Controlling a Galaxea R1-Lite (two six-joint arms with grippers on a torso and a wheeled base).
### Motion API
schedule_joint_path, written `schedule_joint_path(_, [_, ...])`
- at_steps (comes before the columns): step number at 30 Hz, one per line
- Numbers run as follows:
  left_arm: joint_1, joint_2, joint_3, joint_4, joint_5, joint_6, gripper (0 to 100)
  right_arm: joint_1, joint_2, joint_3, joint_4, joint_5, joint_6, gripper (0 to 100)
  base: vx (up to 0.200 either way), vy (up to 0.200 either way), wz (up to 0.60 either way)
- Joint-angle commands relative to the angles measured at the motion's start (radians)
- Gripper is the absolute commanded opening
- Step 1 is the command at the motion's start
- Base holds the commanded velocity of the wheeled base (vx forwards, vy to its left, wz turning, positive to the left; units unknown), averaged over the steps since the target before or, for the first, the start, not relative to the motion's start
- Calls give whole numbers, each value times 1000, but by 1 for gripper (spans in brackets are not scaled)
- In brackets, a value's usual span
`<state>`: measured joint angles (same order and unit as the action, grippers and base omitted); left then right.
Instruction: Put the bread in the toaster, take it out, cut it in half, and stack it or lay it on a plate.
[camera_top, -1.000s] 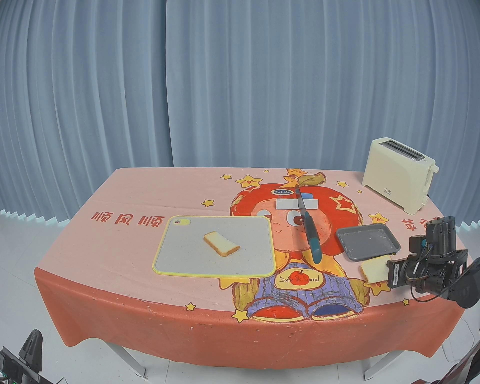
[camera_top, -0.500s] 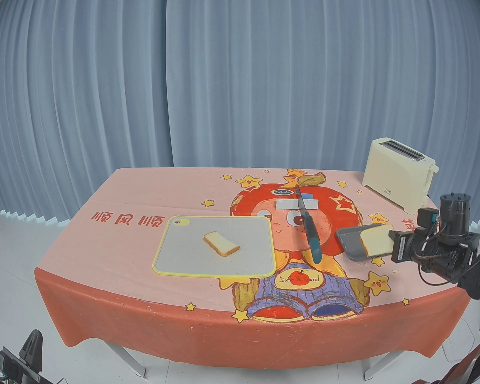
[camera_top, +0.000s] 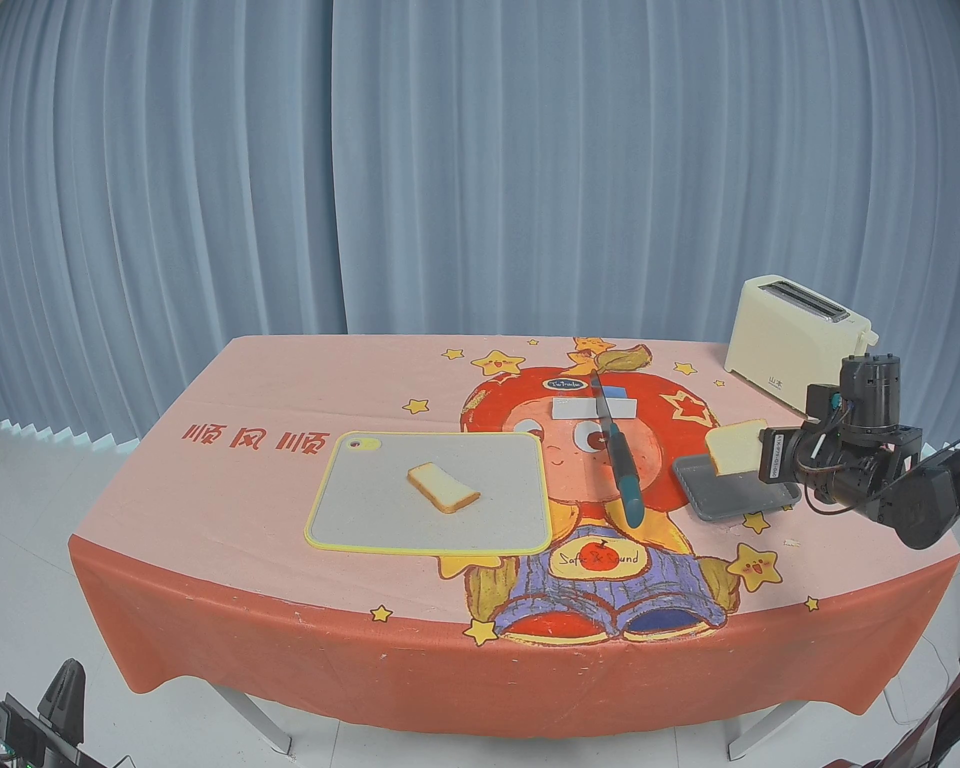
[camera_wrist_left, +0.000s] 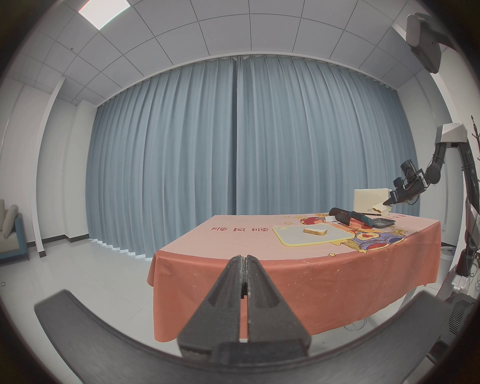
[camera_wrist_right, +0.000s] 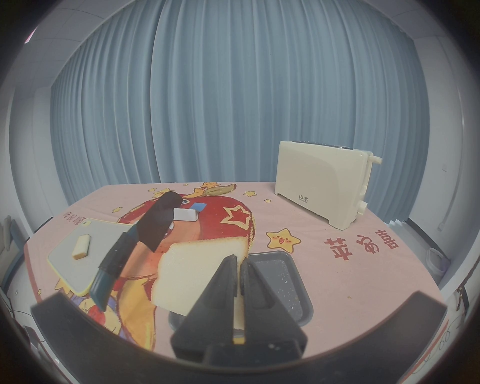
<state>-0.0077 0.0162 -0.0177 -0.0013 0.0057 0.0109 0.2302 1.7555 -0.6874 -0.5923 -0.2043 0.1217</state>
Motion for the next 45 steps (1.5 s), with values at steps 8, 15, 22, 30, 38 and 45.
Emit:
schedule_joint_path(8, [0,-1,18,0,0,0,0,-28,151,-38,-1,0,-4,0,0,0,0])
schedule_joint_path(15, [0,-2,18,0,0,0,0,-34,151,-21,0,0,-7,0,0,0,0])
schedule_joint_path(22, [0,-1,18,0,0,0,0,-42,151,-26,0,0,-7,0,0,0,0])
schedule_joint_path(30, [0,-2,18,0,0,0,0,-42,154,-30,-1,0,-8,0,0,0,0])
schedule_joint_path(38, [0,-2,18,0,0,0,0,-40,153,-29,-1,0,-7,0,0,0,0])
schedule_joint_path(45, [0,-2,18,0,0,0,0,-40,150,-29,-1,0,-8,0,0,0,0])
